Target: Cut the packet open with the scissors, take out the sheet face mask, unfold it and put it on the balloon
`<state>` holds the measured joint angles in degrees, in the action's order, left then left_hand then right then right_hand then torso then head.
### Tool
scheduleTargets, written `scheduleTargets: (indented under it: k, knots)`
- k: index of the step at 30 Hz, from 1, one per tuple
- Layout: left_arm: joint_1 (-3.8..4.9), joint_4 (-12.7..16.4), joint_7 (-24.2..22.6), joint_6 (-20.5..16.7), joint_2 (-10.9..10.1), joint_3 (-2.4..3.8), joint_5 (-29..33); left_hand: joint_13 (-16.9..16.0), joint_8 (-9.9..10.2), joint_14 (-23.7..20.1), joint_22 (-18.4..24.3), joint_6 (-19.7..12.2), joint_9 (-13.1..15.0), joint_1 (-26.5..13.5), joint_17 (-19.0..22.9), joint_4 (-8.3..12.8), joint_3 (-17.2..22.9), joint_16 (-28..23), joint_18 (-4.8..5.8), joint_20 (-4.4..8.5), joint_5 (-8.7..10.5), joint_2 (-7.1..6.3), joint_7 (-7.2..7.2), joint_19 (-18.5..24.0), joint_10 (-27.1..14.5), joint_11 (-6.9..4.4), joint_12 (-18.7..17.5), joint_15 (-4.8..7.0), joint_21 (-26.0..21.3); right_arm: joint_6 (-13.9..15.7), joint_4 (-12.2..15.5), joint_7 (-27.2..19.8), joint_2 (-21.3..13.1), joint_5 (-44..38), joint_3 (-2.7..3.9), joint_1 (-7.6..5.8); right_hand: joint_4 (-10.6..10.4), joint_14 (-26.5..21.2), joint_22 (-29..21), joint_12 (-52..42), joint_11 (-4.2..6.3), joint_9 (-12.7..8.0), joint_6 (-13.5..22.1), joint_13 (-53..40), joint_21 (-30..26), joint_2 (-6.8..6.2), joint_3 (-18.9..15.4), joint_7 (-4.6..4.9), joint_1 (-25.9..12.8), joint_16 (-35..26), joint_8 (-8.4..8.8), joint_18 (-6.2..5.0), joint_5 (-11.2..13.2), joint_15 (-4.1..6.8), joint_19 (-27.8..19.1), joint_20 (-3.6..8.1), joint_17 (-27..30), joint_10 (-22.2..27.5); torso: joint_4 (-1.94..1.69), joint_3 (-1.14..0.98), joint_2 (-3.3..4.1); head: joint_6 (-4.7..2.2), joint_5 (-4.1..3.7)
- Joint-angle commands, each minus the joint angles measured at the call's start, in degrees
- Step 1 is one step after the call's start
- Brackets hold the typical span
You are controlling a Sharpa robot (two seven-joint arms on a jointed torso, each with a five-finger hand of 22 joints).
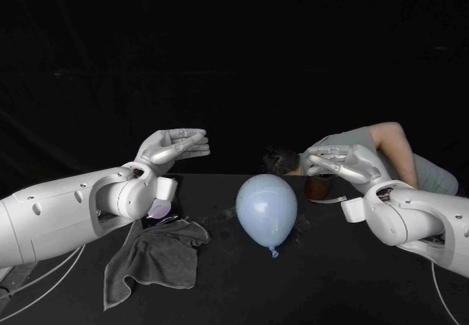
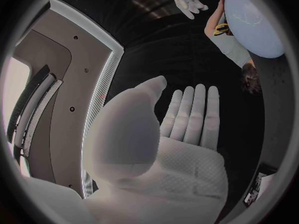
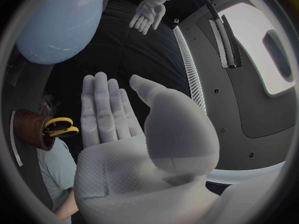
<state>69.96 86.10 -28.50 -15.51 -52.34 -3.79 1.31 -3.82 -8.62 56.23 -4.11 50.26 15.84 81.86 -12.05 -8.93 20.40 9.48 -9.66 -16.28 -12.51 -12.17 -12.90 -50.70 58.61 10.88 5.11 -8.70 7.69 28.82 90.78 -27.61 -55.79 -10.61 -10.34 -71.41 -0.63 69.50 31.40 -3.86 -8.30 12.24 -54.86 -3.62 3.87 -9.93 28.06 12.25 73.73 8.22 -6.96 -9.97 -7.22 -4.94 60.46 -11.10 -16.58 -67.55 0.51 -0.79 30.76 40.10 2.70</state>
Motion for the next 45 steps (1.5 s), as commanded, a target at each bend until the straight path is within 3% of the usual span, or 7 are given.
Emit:
scheduleTargets:
  k: [1, 8, 35, 45]
  knots:
    - [0.04, 0.2, -0.6, 0.0, 0.0, 0.07, 0.9, -0.1, -0.3, 0.5, -0.1, 0.4, -0.1, 0.7, -0.1, 0.2, 0.0, 0.3, -0.9, 0.0, -0.28, 0.11, -1.29, -0.4, 0.6, -0.01, 0.3, 0.14, 0.2, -1.0, 0.1, -0.3, 0.1, -0.7, 0.03, 0.04, 0.1, 0.1, -0.1, 0.0, -0.01, -0.1, 0.2, -0.1, 0.0, -0.04, 0.3, 0.12, 0.5, -0.1, 0.32, -0.49, -0.3, -0.07, 0.4, -0.02, 0.1, 0.4, 0.0, -0.05, -0.07, -0.04, -0.02]
    - [0.04, 0.1, -0.6, 0.0, 0.1, 0.07, 1.2, -0.1, -0.5, 0.7, -0.1, 0.6, -0.1, 0.8, -0.2, 0.1, 0.1, 0.6, -0.91, 0.06, -0.28, 0.2, -1.24, -0.6, 0.9, -0.1, 0.4, 0.24, 0.4, -0.9, 0.2, -0.2, -0.1, -0.8, 0.02, 0.05, 0.1, 0.1, -0.2, 0.0, 0.02, -0.1, 0.1, -0.1, 0.1, 0.09, 0.5, 0.09, 0.7, 0.0, 0.29, -0.5, -0.4, -0.04, 0.5, 0.02, 0.1, 0.4, 0.21, -0.14, -0.05, -0.13, 0.12]
    - [0.04, -0.3, -0.4, 0.2, -0.5, 0.07, 1.8, -0.1, -1.3, 1.4, -0.2, 1.6, -0.1, 0.5, -0.8, -0.3, 0.1, 1.8, -0.95, 0.29, -0.19, -0.03, -0.93, -1.4, 2.1, -0.51, 1.2, 0.67, 0.9, -0.8, 0.7, -0.2, -0.9, -1.1, 0.01, 0.06, 0.3, 0.6, -0.5, -0.2, 0.24, -0.1, -0.2, -0.1, 0.4, 0.31, 0.8, -0.05, 1.2, 0.2, 0.18, -0.53, -0.2, 0.19, 1.0, 0.24, 0.0, -0.3, -0.02, -0.1, -0.12, -0.12, 0.04]
    - [0.04, -0.7, -0.5, 0.0, -0.6, 0.07, 2.1, -0.1, -1.5, 1.6, -0.2, 1.8, -0.1, 0.6, -1.0, -0.4, 0.2, 2.2, -0.96, 0.37, -0.2, -0.02, -0.82, -1.7, 2.5, -0.65, 1.4, 0.81, 1.0, -0.8, 0.9, -0.1, -1.2, -1.8, 0.0, 0.07, 0.3, 1.2, -0.6, -0.3, 0.47, -0.2, -0.4, -0.2, 0.7, 0.38, 0.9, -0.24, 1.2, 0.5, 0.09, -0.54, 0.0, 0.46, 1.7, 0.5, 0.0, -1.0, 0.12, -0.17, 0.0, 0.0, 0.3]
